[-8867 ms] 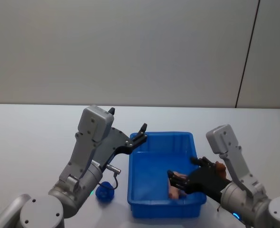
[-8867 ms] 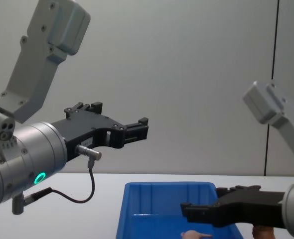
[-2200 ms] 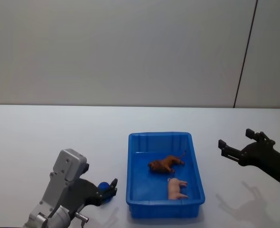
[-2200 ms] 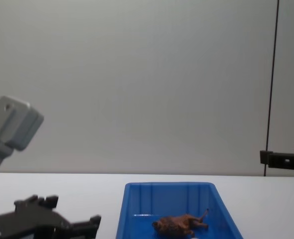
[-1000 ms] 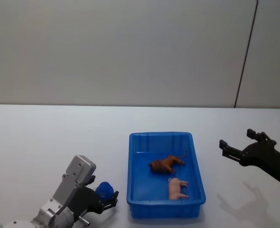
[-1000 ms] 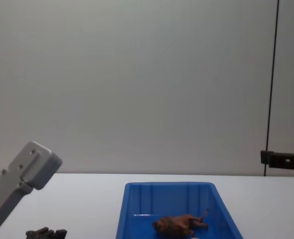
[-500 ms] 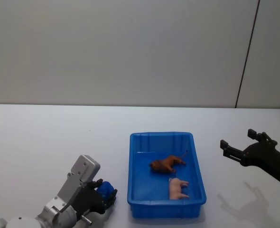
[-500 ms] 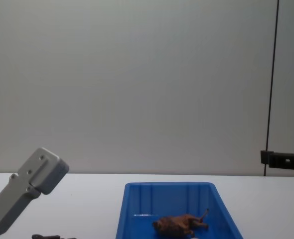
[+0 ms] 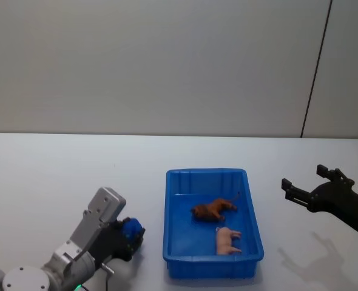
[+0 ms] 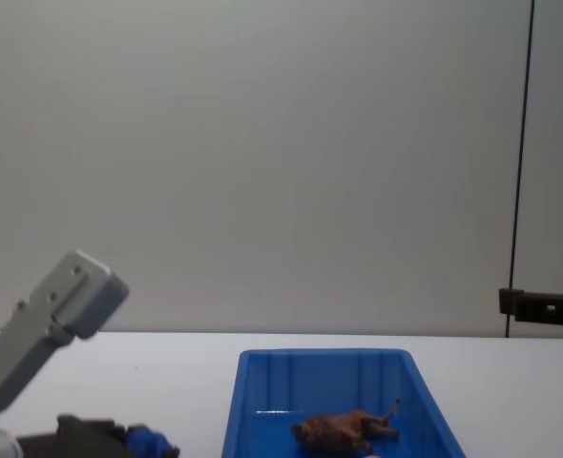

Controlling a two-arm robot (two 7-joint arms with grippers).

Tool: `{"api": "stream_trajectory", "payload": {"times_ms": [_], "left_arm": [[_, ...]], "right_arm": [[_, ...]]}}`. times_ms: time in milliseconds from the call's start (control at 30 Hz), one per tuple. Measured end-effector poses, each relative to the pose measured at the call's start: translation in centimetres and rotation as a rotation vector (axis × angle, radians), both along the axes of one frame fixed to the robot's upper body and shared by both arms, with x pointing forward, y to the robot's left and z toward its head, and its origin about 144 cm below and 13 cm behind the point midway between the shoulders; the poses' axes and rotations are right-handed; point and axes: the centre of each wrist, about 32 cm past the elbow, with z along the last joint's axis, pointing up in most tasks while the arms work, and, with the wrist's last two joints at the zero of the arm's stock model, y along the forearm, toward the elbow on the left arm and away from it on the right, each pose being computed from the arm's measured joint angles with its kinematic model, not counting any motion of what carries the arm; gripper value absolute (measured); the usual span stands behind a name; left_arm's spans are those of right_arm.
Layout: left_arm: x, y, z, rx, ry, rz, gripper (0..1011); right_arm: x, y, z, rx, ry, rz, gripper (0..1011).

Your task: Pick up the two dolls from the table and place them into the box.

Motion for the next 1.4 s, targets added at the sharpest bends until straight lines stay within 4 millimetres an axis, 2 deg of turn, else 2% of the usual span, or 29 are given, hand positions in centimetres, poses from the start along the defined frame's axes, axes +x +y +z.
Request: {"api": "stream_trajectory", "payload": {"times_ms": [200, 467, 700, 933, 1267, 1367, 1400], "left_arm": [[0.2, 0.1, 1.5, 0.005, -0.056, 0.006, 376], [0.7, -0.5, 4.5, 0.003, -0.168, -0.006, 327], [1.5, -2.3, 6.8, -0.038, -0.256, -0.053, 280], [2.1, -4.4, 7.8, -0.082, -0.293, -0.109, 254], [2.9, -7.1, 8.3, -0.147, -0.316, -0.189, 597], [3.0, -7.5, 8.3, -0.162, -0.321, -0.202, 657], [3.1, -7.6, 8.3, -0.165, -0.323, -0.205, 717]], "right_arm": [[0.0, 0.0, 0.0, 0.000, 0.000, 0.000, 1001], [0.0, 0.0, 0.0, 0.000, 0.000, 0.000, 1001], [0.0, 0.0, 0.0, 0.000, 0.000, 0.000, 1001], [0.0, 0.0, 0.0, 0.000, 0.000, 0.000, 1001], [0.0, 0.0, 0.0, 0.000, 0.000, 0.000, 1001], [0.0, 0.0, 0.0, 0.000, 0.000, 0.000, 1001], [0.0, 0.0, 0.0, 0.000, 0.000, 0.000, 1001]]}}
